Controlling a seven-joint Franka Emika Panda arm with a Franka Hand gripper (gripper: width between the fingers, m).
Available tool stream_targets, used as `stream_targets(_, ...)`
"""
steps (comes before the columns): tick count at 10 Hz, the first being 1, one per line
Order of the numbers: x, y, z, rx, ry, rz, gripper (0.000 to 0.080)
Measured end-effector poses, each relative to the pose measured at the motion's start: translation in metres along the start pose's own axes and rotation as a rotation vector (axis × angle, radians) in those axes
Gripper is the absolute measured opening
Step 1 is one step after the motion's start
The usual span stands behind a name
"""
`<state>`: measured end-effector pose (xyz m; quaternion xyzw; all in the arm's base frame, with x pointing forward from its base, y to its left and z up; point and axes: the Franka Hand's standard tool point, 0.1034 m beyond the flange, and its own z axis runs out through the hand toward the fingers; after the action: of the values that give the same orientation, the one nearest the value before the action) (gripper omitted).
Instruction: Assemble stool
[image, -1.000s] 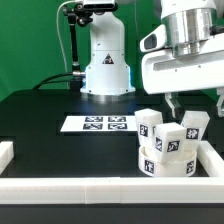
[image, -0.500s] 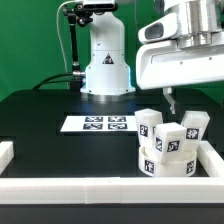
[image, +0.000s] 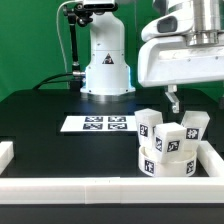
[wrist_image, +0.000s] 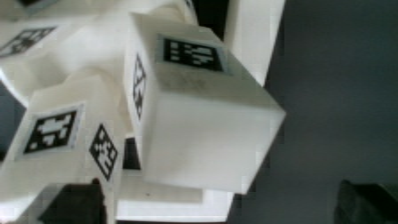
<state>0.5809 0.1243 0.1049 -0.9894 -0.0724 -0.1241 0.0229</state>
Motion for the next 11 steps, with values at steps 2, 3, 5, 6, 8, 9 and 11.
stream_targets(2,-0.001,0.003,0.001,-0.006,-0.006,-0.248,0.0648)
stream_targets(3,-0.003,0.003,0.002,-0.011,-0.017,-0.395,0.0648)
stream_targets(5,-0.005,-0.001,0.002,-0.024,-0.01,-0.493,0.0648)
stream_targets(6,-0.006,0.001,0.003,-0.03,-0.015,-0.569,0.0648)
stream_targets(8,-0.006,0.004,0.003,-0.044,-0.023,-0.684,0.0648)
stream_targets(9,-0.007,0.001,0.004,-0.053,-0.026,-0.784,0.0648)
stream_targets(11,-0.011,-0.009,0.008,-0.065,-0.046,-0.988,0.0648)
